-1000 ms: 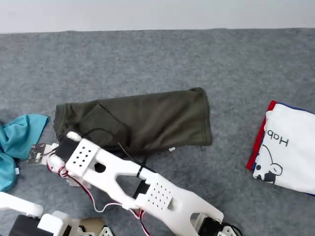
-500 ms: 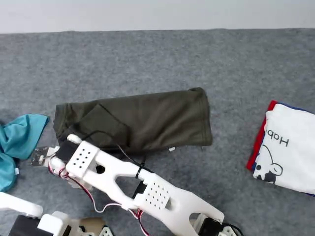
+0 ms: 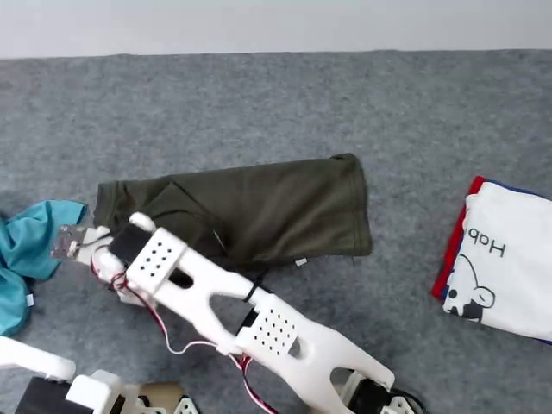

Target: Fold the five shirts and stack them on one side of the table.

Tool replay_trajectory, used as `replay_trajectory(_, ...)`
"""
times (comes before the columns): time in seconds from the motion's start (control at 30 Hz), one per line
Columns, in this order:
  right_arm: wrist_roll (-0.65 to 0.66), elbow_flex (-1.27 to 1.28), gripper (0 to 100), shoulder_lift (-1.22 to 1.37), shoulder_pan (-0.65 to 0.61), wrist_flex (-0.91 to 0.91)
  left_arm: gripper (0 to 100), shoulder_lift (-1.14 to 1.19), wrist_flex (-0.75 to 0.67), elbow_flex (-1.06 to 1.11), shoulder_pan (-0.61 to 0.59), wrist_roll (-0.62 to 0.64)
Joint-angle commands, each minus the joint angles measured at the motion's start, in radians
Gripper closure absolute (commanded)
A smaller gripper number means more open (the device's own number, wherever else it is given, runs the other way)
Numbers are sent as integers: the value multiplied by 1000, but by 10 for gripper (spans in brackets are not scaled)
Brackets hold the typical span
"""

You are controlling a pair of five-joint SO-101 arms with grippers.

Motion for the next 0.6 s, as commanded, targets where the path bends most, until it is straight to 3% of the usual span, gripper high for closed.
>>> replay_trajectory(0.0, 46, -101, 988, -21, 31, 42, 960, -37, 6, -36, 5, 6)
replay_trajectory(0.57, 92, -207, 988, -139, 208, 41, 960, -37, 5, -36, 64, 6)
